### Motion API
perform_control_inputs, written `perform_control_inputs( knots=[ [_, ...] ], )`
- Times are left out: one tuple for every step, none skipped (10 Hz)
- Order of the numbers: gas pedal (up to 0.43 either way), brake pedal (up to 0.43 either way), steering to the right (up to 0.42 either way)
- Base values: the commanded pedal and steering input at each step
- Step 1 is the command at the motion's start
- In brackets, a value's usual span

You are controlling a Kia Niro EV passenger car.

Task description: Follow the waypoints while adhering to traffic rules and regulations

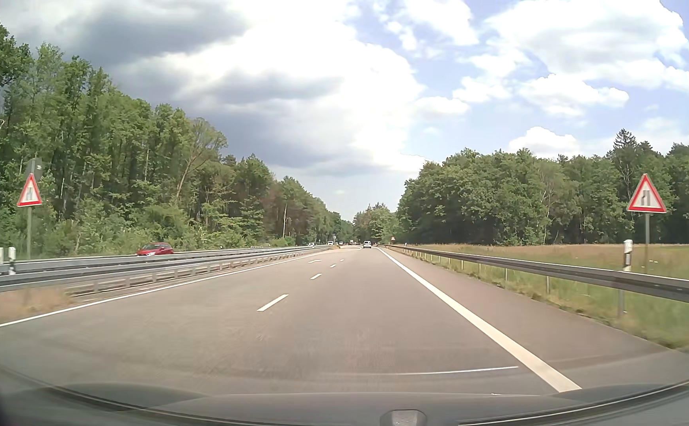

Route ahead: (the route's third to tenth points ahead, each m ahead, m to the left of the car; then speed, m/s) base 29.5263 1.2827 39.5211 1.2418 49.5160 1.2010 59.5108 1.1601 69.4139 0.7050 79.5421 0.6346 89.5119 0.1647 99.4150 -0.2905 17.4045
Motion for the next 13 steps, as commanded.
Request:
perform_control_inputs(
  knots=[
    [0.087, 0.037, 0.001],
    [0.087, 0.03, 0.001],
    [0.087, 0.037, 0.001],
    [0.087, 0.037, 0.001],
    [0.087, 0.037, 0.001],
    [0.087, 0.037, 0.0],
    [0.087, 0.03, 0.0],
    [0.087, 0.037, 0.0],
    [0.087, 0.037, 0.0],
    [0.087, 0.037, 0.0],
    [0.087, 0.037, 0.0],
    [0.087, 0.037, 0.0],
    [0.087, 0.03, 0.0]
  ],
)
